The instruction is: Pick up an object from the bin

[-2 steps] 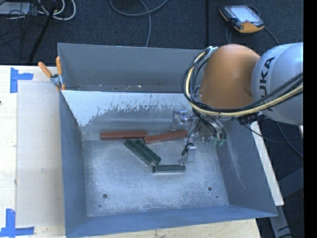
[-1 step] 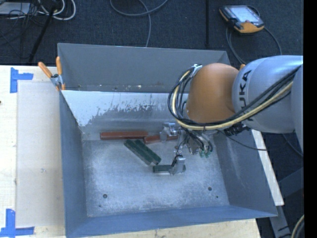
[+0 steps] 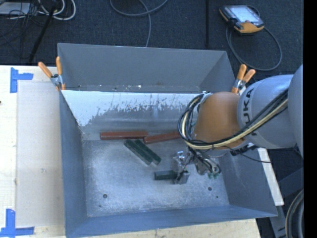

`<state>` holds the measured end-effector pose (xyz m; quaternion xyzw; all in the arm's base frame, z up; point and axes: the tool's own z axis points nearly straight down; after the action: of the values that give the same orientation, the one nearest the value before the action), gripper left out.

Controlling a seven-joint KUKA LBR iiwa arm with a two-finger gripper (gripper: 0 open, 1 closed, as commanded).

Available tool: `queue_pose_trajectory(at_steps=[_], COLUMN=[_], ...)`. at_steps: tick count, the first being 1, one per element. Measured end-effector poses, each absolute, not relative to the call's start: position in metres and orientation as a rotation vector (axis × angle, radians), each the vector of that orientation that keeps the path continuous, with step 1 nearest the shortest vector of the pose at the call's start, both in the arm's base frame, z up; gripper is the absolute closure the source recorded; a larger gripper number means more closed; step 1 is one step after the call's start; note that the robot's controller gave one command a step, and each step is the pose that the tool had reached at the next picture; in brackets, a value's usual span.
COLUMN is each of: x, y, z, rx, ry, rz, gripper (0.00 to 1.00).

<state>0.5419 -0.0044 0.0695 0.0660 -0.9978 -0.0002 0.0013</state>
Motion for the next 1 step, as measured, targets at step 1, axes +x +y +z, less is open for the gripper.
queue_pose_trajectory(at_steps=[1], x=[0.5419], y=[-0.0044], z=[0.0695], rx=[0.207], ry=[-3.132], rz=[-0.001], gripper=[1.00])
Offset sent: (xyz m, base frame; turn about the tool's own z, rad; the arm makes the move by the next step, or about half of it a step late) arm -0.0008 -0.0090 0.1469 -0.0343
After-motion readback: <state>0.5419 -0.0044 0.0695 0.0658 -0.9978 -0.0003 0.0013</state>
